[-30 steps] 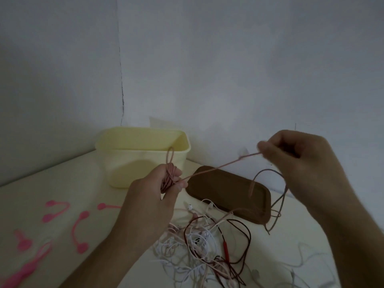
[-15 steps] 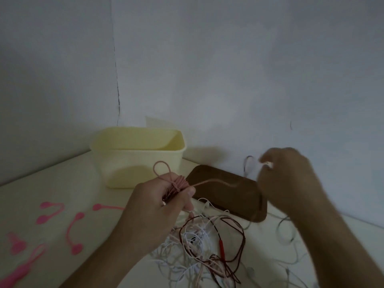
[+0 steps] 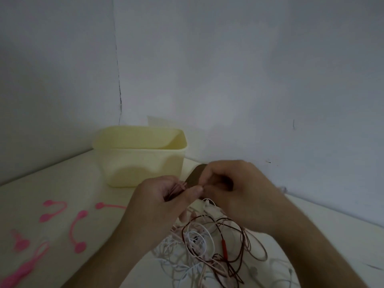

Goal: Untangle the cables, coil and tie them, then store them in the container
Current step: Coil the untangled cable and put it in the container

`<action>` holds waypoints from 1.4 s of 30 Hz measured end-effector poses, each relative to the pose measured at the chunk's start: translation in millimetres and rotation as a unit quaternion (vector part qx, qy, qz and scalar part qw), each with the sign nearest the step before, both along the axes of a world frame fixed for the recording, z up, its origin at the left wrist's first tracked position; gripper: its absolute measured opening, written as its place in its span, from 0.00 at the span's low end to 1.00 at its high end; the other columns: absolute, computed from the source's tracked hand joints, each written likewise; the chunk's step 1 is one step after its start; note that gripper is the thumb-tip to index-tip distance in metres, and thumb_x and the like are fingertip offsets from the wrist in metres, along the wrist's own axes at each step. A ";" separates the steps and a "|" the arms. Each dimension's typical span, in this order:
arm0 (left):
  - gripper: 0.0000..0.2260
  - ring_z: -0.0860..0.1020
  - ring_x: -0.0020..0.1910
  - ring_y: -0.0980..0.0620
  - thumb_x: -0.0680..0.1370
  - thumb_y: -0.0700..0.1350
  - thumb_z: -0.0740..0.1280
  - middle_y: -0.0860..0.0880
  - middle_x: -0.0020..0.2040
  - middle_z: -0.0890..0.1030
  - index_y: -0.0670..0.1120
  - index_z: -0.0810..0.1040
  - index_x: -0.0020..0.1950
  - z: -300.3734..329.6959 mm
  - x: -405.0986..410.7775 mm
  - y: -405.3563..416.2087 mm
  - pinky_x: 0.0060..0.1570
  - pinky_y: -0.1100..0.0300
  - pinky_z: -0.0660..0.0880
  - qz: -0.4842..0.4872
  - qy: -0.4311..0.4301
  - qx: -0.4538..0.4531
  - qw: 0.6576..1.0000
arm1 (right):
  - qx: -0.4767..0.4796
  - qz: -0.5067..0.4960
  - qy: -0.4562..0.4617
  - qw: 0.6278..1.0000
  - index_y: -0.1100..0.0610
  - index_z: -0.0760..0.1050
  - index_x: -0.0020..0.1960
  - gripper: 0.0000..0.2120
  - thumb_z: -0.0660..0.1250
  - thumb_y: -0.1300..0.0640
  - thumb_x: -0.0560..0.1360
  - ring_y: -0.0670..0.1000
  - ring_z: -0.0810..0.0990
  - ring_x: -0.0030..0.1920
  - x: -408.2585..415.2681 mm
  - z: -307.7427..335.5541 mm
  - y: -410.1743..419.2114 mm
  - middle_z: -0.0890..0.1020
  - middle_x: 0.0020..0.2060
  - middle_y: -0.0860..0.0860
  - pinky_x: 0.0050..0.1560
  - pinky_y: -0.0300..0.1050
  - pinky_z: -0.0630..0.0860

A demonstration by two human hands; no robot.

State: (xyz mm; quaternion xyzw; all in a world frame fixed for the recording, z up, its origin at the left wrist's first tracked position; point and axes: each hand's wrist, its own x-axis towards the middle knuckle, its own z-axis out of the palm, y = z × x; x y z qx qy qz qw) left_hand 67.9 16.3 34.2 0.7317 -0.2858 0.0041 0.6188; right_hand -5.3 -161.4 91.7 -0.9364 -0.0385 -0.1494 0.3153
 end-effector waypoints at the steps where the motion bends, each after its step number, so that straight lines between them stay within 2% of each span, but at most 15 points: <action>1: 0.17 0.74 0.25 0.56 0.76 0.51 0.75 0.45 0.27 0.81 0.45 0.80 0.32 0.8 0.7 1.1 0.31 0.65 0.70 -0.009 0.021 -0.016 1.000 | 0.023 -0.017 -0.014 1.000 0.50 0.82 0.42 0.08 0.71 0.59 0.79 0.42 0.74 0.29 -0.6 2.9 -5.2 0.78 0.28 0.43 0.33 0.34 0.70; 4: 0.15 0.78 0.31 0.48 0.78 0.46 0.74 0.44 0.28 0.80 0.44 0.80 0.33 2.5 6.7 5.7 0.40 0.59 0.76 -0.039 0.052 -0.055 0.996 | 0.116 -0.069 -0.059 0.989 0.54 0.79 0.40 0.10 0.69 0.59 0.81 0.45 0.74 0.32 -6.3 13.7 -23.2 0.78 0.30 0.47 0.38 0.43 0.70; 8: 0.10 0.79 0.34 0.47 0.78 0.37 0.74 0.42 0.31 0.79 0.40 0.81 0.37 4.3 12.4 11.5 0.42 0.61 0.77 -0.093 0.067 -0.103 0.988 | 0.206 -0.151 -0.116 0.960 0.55 0.67 0.33 0.18 0.63 0.61 0.82 0.50 0.65 0.31 -13.5 21.7 -42.7 0.67 0.29 0.50 0.37 0.51 0.63; 14: 0.11 0.79 0.35 0.46 0.80 0.35 0.70 0.43 0.31 0.79 0.44 0.83 0.38 2.4 11.8 8.8 0.43 0.61 0.78 -0.093 0.040 -0.097 0.990 | 0.113 -0.245 -0.140 0.953 0.64 0.62 0.34 0.24 0.62 0.52 0.84 0.51 0.63 0.29 -17.1 24.0 -59.4 0.66 0.27 0.54 0.36 0.51 0.64; 16: 0.12 0.80 0.35 0.45 0.81 0.36 0.69 0.44 0.31 0.80 0.45 0.83 0.38 1.5 11.2 7.1 0.44 0.60 0.78 -0.086 0.033 -0.082 0.992 | 0.044 -0.272 -0.119 0.954 0.66 0.68 0.35 0.27 0.61 0.48 0.85 0.52 0.67 0.26 -16.1 22.6 -61.7 0.70 0.25 0.53 0.34 0.46 0.68; 18: 0.12 0.80 0.35 0.45 0.82 0.38 0.69 0.45 0.31 0.80 0.47 0.83 0.39 -0.2 11.7 5.8 0.44 0.60 0.77 -0.083 0.028 -0.072 0.994 | -0.038 -0.286 -0.054 0.956 0.61 0.78 0.38 0.26 0.60 0.45 0.86 0.52 0.79 0.30 -13.2 18.2 -61.1 0.81 0.29 0.50 0.39 0.49 0.81; 20: 0.12 0.81 0.36 0.44 0.82 0.41 0.70 0.45 0.31 0.80 0.48 0.83 0.39 -1.3 11.1 5.1 0.44 0.59 0.77 -0.089 0.022 -0.066 0.994 | -0.095 -0.263 -0.006 0.960 0.53 0.81 0.46 0.15 0.61 0.49 0.86 0.50 0.84 0.45 -9.7 13.6 -52.9 0.87 0.44 0.47 0.52 0.52 0.83; 22: 0.12 0.81 0.35 0.46 0.82 0.42 0.69 0.45 0.31 0.81 0.48 0.83 0.39 -2.8 8.7 4.0 0.44 0.59 0.76 -0.089 0.016 -0.059 0.994 | -0.088 -0.194 0.001 0.977 0.47 0.81 0.62 0.11 0.63 0.56 0.84 0.43 0.79 0.60 -9.7 15.2 -35.0 0.82 0.60 0.40 0.60 0.39 0.75; 24: 0.12 0.79 0.34 0.49 0.82 0.41 0.69 0.44 0.31 0.81 0.46 0.83 0.39 -3.1 5.7 1.7 0.41 0.63 0.76 -0.083 0.022 -0.063 0.994 | 0.028 -0.096 0.018 0.995 0.44 0.78 0.68 0.18 0.67 0.57 0.81 0.39 0.79 0.60 -9.9 15.8 -14.5 0.82 0.60 0.36 0.59 0.35 0.74; 26: 0.13 0.79 0.32 0.50 0.83 0.44 0.70 0.44 0.30 0.80 0.43 0.82 0.38 -3.1 3.9 -1.1 0.38 0.64 0.76 -0.084 0.026 -0.070 0.994 | 0.119 0.001 0.065 0.991 0.45 0.75 0.70 0.22 0.69 0.54 0.77 0.45 0.85 0.55 -8.3 10.3 6.9 0.86 0.55 0.43 0.58 0.48 0.82; 29: 0.15 0.76 0.30 0.48 0.79 0.53 0.70 0.48 0.30 0.80 0.46 0.80 0.36 -3.7 3.9 -0.7 0.34 0.55 0.72 -0.052 -0.016 -0.048 0.997 | 0.058 0.038 0.086 0.994 0.48 0.70 0.75 0.26 0.71 0.58 0.79 0.45 0.86 0.53 -2.2 -2.8 24.7 0.83 0.57 0.45 0.59 0.49 0.84; 33: 0.14 0.79 0.32 0.45 0.81 0.44 0.71 0.46 0.31 0.82 0.48 0.79 0.35 -2.5 3.9 1.2 0.36 0.48 0.76 0.012 -0.059 -0.020 0.998 | 0.116 -0.003 0.082 0.990 0.49 0.73 0.68 0.20 0.64 0.66 0.81 0.47 0.86 0.38 3.2 -8.0 17.6 0.86 0.45 0.48 0.46 0.51 0.86; 35: 0.13 0.79 0.31 0.45 0.80 0.44 0.73 0.46 0.31 0.82 0.47 0.79 0.35 -1.8 3.5 1.1 0.35 0.49 0.76 0.016 -0.051 -0.024 0.998 | 0.151 -0.008 0.088 0.985 0.48 0.79 0.61 0.16 0.64 0.65 0.80 0.48 0.80 0.33 3.1 -4.4 12.7 0.85 0.39 0.51 0.39 0.52 0.78; 38: 0.12 0.77 0.30 0.46 0.77 0.45 0.75 0.42 0.30 0.80 0.44 0.80 0.35 -3.0 6.8 3.2 0.34 0.52 0.75 0.024 -0.021 -0.042 0.999 | 0.157 -0.045 0.062 0.985 0.51 0.85 0.47 0.06 0.70 0.58 0.80 0.45 0.78 0.32 -1.0 6.5 1.5 0.84 0.35 0.50 0.38 0.46 0.73; 42: 0.13 0.77 0.30 0.52 0.76 0.45 0.77 0.39 0.31 0.80 0.43 0.79 0.35 -0.5 7.9 5.2 0.34 0.60 0.76 0.034 -0.007 -0.052 0.998 | 0.155 -0.129 -0.042 0.979 0.52 0.86 0.41 0.08 0.76 0.51 0.77 0.48 0.81 0.32 -9.8 20.6 -27.4 0.83 0.31 0.49 0.39 0.46 0.76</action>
